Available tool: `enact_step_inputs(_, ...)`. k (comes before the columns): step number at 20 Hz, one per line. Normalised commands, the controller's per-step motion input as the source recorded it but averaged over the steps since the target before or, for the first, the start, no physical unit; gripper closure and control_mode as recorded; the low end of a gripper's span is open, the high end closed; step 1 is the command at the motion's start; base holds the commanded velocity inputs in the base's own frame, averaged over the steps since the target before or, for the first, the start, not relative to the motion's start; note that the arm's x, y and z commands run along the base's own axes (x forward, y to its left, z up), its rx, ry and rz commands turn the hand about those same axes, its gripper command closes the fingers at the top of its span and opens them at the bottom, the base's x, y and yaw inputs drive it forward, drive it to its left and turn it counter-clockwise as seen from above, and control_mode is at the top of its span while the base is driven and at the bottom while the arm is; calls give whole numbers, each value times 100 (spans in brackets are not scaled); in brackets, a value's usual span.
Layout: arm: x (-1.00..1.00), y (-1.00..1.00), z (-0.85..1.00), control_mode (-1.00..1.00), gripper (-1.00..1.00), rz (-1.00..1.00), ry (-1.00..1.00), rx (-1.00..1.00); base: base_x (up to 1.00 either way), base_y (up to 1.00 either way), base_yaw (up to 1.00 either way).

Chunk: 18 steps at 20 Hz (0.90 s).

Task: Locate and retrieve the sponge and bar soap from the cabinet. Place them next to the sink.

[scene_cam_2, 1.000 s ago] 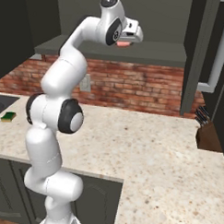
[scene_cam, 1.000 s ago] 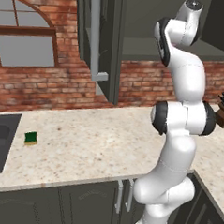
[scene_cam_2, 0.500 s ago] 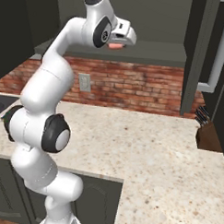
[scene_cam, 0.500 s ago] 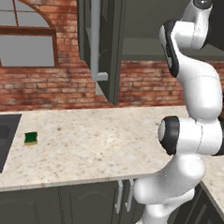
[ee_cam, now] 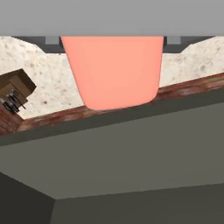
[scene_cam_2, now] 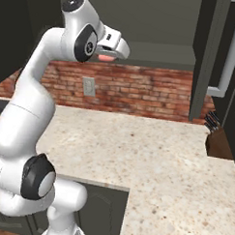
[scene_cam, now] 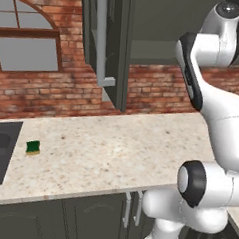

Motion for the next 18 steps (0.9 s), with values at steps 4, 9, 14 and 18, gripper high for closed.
enact_step_inputs(4,-100,30,-2,-100,100,-2,0,4,0,0,0)
enact_step_inputs(9,-100,38,-19,-100,100,0,0,2,0,0,0)
enact_step_inputs(14,-89,43,-27,-100,100,0,0,2,0,0,0)
enact_step_inputs(18,-68,39,-60,-100,100,0,0,3,0,0,0)
